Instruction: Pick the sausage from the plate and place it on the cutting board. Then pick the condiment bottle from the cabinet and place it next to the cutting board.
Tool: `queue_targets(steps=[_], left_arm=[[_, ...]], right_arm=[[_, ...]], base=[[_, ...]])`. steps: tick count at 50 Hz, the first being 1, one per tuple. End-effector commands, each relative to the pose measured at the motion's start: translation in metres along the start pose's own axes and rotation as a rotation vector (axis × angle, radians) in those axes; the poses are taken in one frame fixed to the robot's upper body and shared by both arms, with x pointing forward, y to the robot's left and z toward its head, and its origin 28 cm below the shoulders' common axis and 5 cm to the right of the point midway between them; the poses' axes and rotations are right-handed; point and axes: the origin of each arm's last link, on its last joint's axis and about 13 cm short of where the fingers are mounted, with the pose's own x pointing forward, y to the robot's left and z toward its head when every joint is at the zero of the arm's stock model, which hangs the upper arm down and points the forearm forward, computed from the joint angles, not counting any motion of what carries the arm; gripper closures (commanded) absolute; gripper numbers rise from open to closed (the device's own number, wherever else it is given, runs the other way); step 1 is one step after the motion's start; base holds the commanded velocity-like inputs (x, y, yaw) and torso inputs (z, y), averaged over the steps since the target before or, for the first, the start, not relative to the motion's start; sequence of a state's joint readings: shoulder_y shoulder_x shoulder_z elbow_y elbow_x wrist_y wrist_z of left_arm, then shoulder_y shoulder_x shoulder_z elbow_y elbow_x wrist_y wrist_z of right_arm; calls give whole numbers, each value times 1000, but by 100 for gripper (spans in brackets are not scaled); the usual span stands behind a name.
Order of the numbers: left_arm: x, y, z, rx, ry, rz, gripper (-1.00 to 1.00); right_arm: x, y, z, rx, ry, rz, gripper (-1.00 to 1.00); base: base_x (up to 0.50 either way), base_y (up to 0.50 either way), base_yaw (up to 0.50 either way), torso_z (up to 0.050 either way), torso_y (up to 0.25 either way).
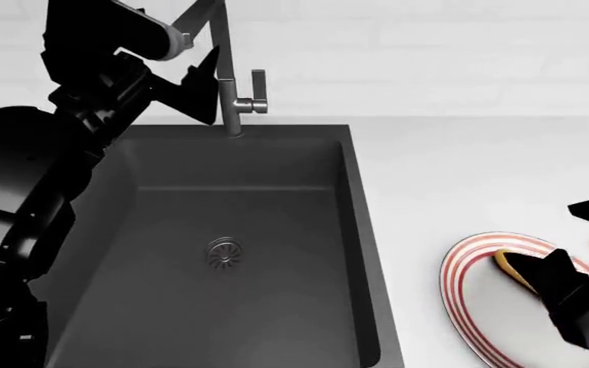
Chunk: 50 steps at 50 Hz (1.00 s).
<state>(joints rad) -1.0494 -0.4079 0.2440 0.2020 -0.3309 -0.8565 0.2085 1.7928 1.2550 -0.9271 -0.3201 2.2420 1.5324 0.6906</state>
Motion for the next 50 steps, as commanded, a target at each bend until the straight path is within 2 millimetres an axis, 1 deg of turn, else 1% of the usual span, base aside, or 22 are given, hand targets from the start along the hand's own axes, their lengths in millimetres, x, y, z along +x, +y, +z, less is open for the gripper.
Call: queue_targets(steps=[1,7,14,26,33,45,50], left_arm=[[0,-1,-2,3,6,-4,-100],[0,-1,-2,3,6,-5,-100],[1,-1,-3,3,9,-7,-100],[1,-3,-4,12,16,-21,-100],[2,-4,-4,15,18,-26,-100],[1,-5,-5,19,19,-30,-100],[1,-6,-6,20,20,-32,-100]], right_arm=[[-4,4,-15,-8,58,16,-100],[-2,5,-21,-6,89,20,-100],[3,5,-24,-8,119,38,-100],[4,-6,-17,1,189,48,-100],[4,-9,-19,11,210,25,-100],[17,-11,-24,25,273,12,-100],[22,-17,-29,28,278,2,-100]], base=[[0,0,0,0,0],[0,0,0,0,0],[0,0,0,0,0],[0,0,0,0,0],[0,0,0,0,0],[0,0,0,0,0],[0,0,0,0,0]])
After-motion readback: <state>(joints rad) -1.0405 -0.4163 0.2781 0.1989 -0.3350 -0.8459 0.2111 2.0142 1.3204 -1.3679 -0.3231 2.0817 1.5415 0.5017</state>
